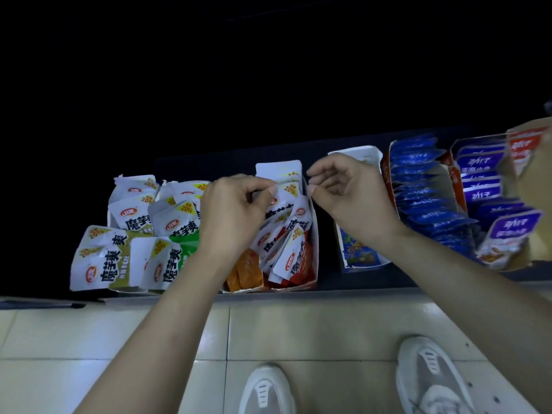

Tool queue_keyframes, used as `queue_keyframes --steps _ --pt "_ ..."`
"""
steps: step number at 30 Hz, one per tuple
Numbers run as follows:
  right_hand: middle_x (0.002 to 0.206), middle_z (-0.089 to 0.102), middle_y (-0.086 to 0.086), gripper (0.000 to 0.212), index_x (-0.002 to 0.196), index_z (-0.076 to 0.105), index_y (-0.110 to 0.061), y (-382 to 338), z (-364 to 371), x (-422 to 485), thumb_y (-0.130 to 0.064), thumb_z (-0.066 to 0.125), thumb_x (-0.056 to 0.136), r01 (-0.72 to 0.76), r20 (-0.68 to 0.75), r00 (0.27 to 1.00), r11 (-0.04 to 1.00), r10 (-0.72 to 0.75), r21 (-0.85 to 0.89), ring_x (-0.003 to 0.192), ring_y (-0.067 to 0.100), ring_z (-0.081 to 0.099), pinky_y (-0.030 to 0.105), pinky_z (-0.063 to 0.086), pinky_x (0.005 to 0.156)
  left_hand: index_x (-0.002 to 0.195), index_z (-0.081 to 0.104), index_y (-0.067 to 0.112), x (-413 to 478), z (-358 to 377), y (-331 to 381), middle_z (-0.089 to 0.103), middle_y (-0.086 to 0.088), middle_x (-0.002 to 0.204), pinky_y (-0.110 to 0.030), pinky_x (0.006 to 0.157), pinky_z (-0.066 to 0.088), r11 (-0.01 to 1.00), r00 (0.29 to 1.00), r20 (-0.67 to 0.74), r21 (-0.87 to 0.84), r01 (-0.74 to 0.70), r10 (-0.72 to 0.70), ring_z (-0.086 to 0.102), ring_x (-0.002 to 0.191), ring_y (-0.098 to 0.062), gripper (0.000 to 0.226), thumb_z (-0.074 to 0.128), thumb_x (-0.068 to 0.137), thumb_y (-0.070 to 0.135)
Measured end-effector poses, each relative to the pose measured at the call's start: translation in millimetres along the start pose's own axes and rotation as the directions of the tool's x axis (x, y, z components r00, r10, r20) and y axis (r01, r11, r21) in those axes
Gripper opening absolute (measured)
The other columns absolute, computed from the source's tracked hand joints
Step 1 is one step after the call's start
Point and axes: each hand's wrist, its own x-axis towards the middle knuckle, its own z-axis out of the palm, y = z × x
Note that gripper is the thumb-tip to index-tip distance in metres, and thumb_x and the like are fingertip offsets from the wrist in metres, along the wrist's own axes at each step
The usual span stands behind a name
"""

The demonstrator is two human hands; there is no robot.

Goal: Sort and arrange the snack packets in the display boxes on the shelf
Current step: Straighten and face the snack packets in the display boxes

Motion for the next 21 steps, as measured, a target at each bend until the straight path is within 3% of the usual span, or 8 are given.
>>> queue_keyframes --steps 5,7,8,10,13,15,18,21 --pt "0.106 0.059 -0.006 0.027 0.110 0.071 -0.017 10 -3 -5 -0.016 0.078 0.084 0.116 0.223 0.973 0.962 -0.060 -0.249 0.092 0.003 0.054 0.009 0.042 0.076 0.100 0.081 0.021 -2 -3 -6 0.072 0.013 0.090 -0.034 0.074 0.060 0.986 0.984 0.087 -0.049 0.157 -0.153 0.067 0.079 -0.002 0.013 0.080 0.086 0.020" --pt "0.103 0.055 -0.006 0.019 0.103 0.070 -0.020 9 -1 -4 -0.018 0.077 0.085 0.128 0.246 0.967 0.956 -0.062 -0.264 0.091 0.000 0.050 0.007 0.038 0.076 0.106 0.077 0.022 -10 -7 1 0.071 0.011 0.098 -0.023 0.072 0.057 0.982 0.986 0.020 -0.087 0.166 -0.164 0.066 0.079 -0.001 0.018 0.078 0.088 0.025" --pt "0.100 0.055 -0.006 0.013 0.094 0.068 -0.021 7 -1 -3 -0.019 0.077 0.085 0.121 0.243 0.968 0.960 -0.058 -0.253 0.090 0.002 0.050 0.010 0.039 0.076 0.106 0.074 0.023 -15 -11 7 0.070 0.008 0.101 -0.019 0.069 0.054 0.981 0.986 -0.046 -0.115 0.155 -0.161 0.065 0.080 -0.001 0.017 0.076 0.090 0.029" --pt "0.095 0.059 -0.005 0.012 0.086 0.065 -0.017 5 -1 0 -0.023 0.076 0.086 0.086 0.221 0.975 0.970 -0.034 -0.228 0.092 0.008 0.052 0.021 0.045 0.080 0.097 0.069 0.024 -23 -19 20 0.066 0.006 0.099 -0.025 0.066 0.051 0.975 0.985 -0.101 -0.188 0.120 -0.141 0.062 0.080 -0.009 0.020 0.072 0.089 0.042" --pt "0.093 0.066 0.001 0.022 0.092 0.063 -0.016 -3 -3 6 -0.037 0.069 0.087 0.027 0.165 0.986 0.994 -0.010 -0.105 0.093 0.019 0.062 0.047 0.053 0.081 0.086 0.065 0.028 -37 -26 37 0.064 0.009 0.088 -0.032 0.063 0.047 0.985 0.997 0.033 -0.151 0.081 -0.076 0.060 0.079 -0.013 0.040 0.073 0.071 0.064" --pt "0.091 0.065 0.002 0.030 0.095 0.061 -0.014 -9 -7 9 -0.043 0.064 0.087 0.066 0.126 0.991 0.991 -0.051 -0.120 0.089 0.022 0.063 0.050 0.054 0.077 0.087 0.066 0.030 -49 -26 40 0.060 0.013 0.092 -0.032 0.064 0.049 1.000 0.996 0.087 0.001 0.012 -0.012 0.060 0.083 -0.009 0.050 0.073 0.064 0.074" --pt "0.091 0.064 0.003 0.024 0.096 0.060 -0.011 -14 -14 11 -0.035 0.063 0.091 0.101 0.088 0.992 0.982 -0.088 -0.157 0.086 0.020 0.062 0.047 0.053 0.073 0.094 0.074 0.032 -67 -23 27 0.053 0.015 0.107 -0.036 0.065 0.055 0.986 0.995 0.087 0.154 -0.056 0.043 0.060 0.093 -0.010 0.040 0.075 0.069 0.063" --pt "0.092 0.062 0.006 0.017 0.096 0.056 -0.010 -16 -20 11 -0.026 0.062 0.096 0.127 0.070 0.991 0.982 -0.118 -0.142 0.085 0.017 0.062 0.038 0.055 0.068 0.095 0.078 0.030 -77 -22 13 0.052 0.016 0.113 -0.040 0.067 0.057 1.000 0.993 0.114 0.018 -0.009 0.007 0.060 0.094 -0.009 0.024 0.077 0.077 0.045"
